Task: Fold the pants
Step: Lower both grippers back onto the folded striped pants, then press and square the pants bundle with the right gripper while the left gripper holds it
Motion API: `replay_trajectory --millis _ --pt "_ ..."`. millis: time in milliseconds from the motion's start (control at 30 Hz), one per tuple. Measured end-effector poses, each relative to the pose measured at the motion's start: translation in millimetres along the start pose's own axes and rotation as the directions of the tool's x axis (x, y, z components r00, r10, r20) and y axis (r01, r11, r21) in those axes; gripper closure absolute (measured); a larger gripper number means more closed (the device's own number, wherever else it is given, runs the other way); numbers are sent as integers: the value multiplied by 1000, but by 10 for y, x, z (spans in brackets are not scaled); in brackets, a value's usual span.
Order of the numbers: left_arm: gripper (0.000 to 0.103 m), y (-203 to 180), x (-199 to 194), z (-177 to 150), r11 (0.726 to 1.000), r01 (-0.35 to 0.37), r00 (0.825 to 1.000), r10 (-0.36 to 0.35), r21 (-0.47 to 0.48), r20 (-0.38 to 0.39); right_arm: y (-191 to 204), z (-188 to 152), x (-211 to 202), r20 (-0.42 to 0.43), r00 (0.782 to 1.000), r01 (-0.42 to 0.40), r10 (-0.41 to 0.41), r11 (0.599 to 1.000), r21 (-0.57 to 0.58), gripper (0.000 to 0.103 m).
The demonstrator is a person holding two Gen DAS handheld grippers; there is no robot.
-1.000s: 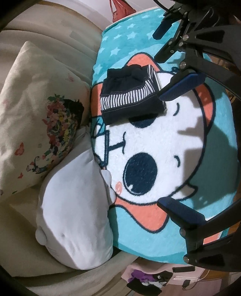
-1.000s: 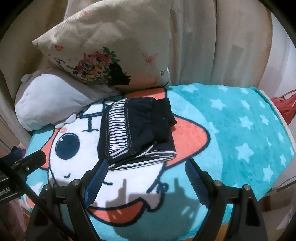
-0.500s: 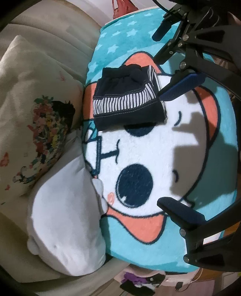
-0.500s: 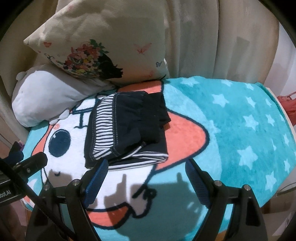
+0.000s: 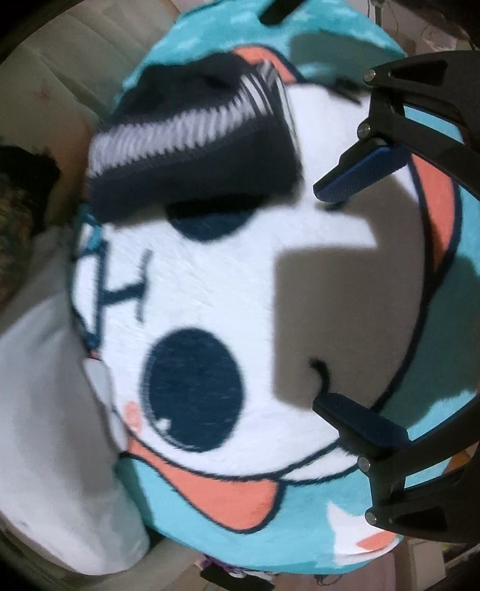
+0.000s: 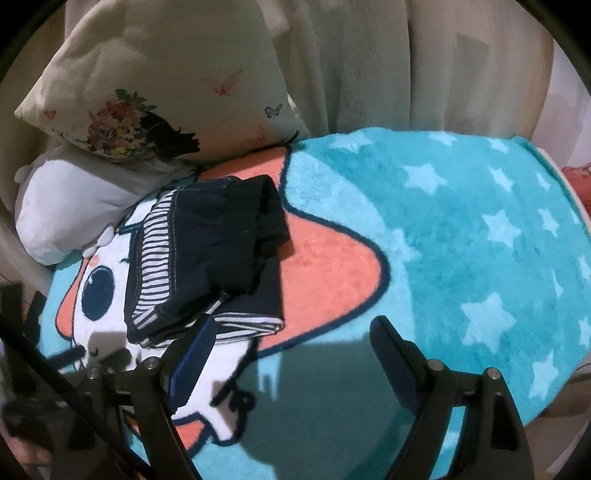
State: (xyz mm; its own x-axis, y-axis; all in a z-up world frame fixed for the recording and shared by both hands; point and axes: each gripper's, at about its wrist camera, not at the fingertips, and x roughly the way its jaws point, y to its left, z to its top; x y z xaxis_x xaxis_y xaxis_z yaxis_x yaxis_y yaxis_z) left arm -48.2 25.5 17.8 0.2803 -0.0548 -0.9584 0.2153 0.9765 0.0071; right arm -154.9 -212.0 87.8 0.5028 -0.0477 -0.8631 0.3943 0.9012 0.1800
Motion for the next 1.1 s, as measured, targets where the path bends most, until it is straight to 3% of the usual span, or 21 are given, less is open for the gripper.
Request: replay_trajectory --millis 233,367,433,467,500,533,600,800,867,933,1000,1067,1100 --pt "0 28 60 -129 999 3 1000 -3 -49 2 -95 147 178 -31 995 -90 90 996 5 14" --pt "0 -11 45 -216 1000 -6 1000 7 -23 27 -147 243 321 -57 989 -137 139 990 22 14" --pt "2 -4 31 -204 1000 6 1000 -6 -13 -10 -167 284 374 -65 985 -159 161 987 29 14" --pt "8 39 -25 -186 998 41 999 -41 -43 -9 -179 322 406 -68 981 -179 181 983 34 14" --pt "23 38 -63 -180 995 71 998 -70 -72 6 -190 353 423 -69 978 -195 197 980 35 14" --pt "28 92 -147 -144 986 125 992 -123 -112 26 -198 382 437 -68 975 -209 211 977 36 14" --pt "28 157 -272 -26 966 206 978 -196 -158 72 -206 473 477 -59 967 -245 247 969 35 14" --pt "28 14 -211 503 940 295 953 -277 -171 120 -141 687 694 -74 941 -327 329 944 38 14" --pt "28 -63 -87 659 937 312 949 -298 -157 104 -103 720 784 -93 929 -355 358 934 45 14" --pt "28 -117 40 773 926 345 939 -338 -153 71 -69 740 861 -112 919 -376 379 926 48 21" --pt "28 -176 136 863 920 358 934 -355 -158 47 -24 750 961 -145 911 -383 386 922 49 35" --pt "42 -200 130 887 909 383 924 -381 -162 46 -33 749 1018 -156 902 -395 402 916 71 48" --pt "66 -209 104 890 890 425 905 -424 -166 39 -43 755 1016 -155 896 -407 416 909 84 50"
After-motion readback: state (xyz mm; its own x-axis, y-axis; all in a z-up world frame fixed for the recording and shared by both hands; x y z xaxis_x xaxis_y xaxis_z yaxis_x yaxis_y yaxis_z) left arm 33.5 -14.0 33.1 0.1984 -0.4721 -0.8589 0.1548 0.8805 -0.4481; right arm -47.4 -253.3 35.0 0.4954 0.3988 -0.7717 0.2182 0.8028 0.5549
